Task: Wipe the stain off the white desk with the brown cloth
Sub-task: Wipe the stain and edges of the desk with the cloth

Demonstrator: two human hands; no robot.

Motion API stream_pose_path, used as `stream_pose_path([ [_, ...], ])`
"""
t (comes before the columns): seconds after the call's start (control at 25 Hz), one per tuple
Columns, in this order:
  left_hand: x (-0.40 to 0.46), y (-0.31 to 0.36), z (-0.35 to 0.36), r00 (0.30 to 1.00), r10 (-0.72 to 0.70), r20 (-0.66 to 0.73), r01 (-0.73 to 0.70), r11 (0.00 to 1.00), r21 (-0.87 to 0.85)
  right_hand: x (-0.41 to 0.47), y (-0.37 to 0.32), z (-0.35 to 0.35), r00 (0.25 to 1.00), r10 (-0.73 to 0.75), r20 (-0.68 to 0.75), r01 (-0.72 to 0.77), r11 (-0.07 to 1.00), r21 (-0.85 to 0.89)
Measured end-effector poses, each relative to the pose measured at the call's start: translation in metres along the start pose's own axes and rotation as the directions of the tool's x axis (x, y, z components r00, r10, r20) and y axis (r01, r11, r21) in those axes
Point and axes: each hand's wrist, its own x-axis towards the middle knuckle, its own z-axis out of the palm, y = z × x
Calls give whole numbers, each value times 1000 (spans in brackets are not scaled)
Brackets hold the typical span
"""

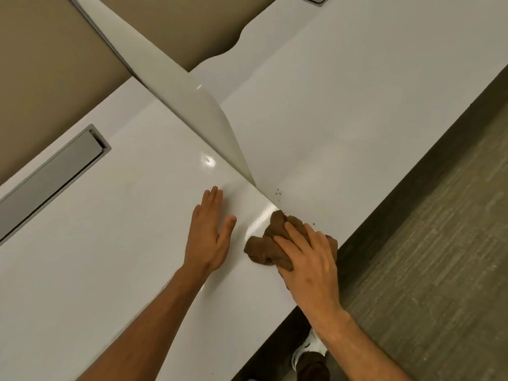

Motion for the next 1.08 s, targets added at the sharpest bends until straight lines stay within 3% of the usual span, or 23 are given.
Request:
stream_pose_path([
  [0.2, 25, -8, 16, 1000, -17, 1, 17, 991, 135, 56, -18, 24, 998, -60, -17, 60, 998, 7],
  [0.4, 25, -19, 23, 997, -31, -72, 37, 996, 78, 107, -36, 31, 995, -87, 45, 85, 996, 38],
  [0.48, 26, -21, 23, 994, -49, -100, 54, 997, 50, 126, -40, 29, 987, -112, 118, 100, 989, 107],
  [0.56, 26, -21, 24, 994, -31, -105, 36, 998, 50, 139, -31, 25, 965, -143, 220, 74, 952, 296],
  [0.6, 26, -21, 23, 995, -17, -98, 23, 998, 60, 145, -21, 23, 949, -152, 278, 15, 899, 438],
  [0.68, 26, -20, 22, 998, -5, -70, 12, 995, 95, 157, 4, 16, 902, -146, 406, -208, 678, 705],
  [0.76, 27, -17, 21, 999, -7, -38, 12, 990, 143, 163, 26, 13, 862, -168, 477, -371, 432, 822],
  [0.8, 28, -15, 21, 1000, -12, -23, 16, 985, 169, 164, 33, 13, 860, -172, 481, -399, 364, 842],
  [0.96, 29, -11, 20, 1000, -17, -5, 18, 972, 236, 159, 43, 21, 851, -121, 510, -467, 270, 842],
  [1.08, 30, -13, 20, 1000, -20, -13, 22, 966, 258, 142, 61, 21, 806, -65, 589, -566, 209, 798],
])
